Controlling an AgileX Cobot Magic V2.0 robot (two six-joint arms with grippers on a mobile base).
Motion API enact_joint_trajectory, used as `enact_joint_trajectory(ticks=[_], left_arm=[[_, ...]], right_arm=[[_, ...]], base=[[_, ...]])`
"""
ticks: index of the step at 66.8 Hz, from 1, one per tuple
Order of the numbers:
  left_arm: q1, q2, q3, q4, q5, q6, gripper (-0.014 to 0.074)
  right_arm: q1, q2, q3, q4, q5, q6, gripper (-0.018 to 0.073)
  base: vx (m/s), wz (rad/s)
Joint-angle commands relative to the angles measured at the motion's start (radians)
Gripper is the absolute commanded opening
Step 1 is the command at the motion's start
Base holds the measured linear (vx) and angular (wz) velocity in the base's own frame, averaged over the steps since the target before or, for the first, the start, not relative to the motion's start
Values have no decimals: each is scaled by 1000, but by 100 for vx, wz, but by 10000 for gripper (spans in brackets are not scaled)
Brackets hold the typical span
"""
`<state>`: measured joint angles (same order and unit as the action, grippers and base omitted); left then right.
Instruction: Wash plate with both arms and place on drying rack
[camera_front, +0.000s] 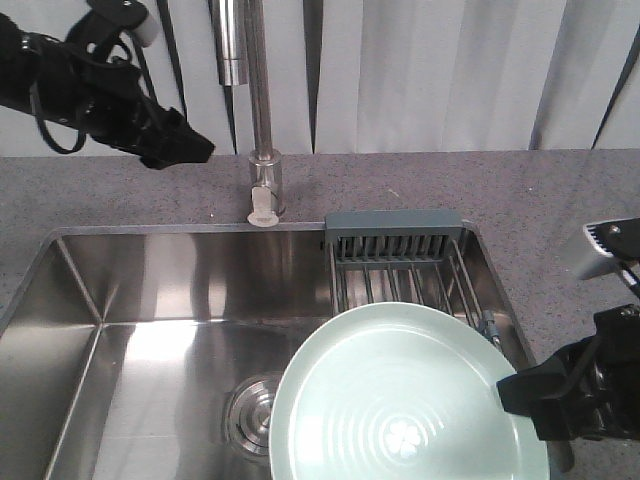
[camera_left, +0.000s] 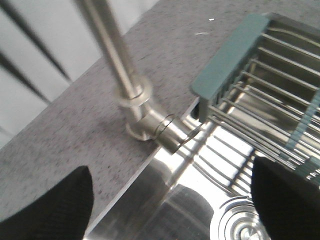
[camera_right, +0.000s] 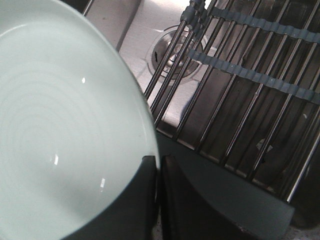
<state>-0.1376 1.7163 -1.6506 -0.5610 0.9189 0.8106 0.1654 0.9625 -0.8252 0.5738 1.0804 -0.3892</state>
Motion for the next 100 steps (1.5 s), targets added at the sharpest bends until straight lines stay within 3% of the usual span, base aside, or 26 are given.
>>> enact_joint_trajectory(ticks=[1, 12, 30, 36, 42, 80, 100], left_arm=[[13, -131, 67, 50, -106, -129, 587], [16, -294, 275, 213, -231, -297, 587], [16, -538, 512, 492, -234, -638, 585], [16, -623, 577, 561, -234, -738, 585], [16, -700, 629, 579, -239, -804, 585], [16, -1155, 915, 579, -234, -838, 585], [16, -1260, 997, 579, -236, -838, 585]], right_arm=[[-2, -10, -26, 41, -27, -9, -4], [-2, -10, -26, 41, -27, -9, -4], [-2, -10, -26, 41, -27, -9, -4], [-2, -10, -26, 41, -27, -9, -4], [-2, -10, -26, 41, -27, -9, -4], [-2, -10, -26, 41, -27, -9, -4], [-2, -10, -26, 41, -27, -9, -4]], base=[[0, 0], [0, 0], [0, 0], [0, 0], [0, 0], [0, 0], [0, 0]])
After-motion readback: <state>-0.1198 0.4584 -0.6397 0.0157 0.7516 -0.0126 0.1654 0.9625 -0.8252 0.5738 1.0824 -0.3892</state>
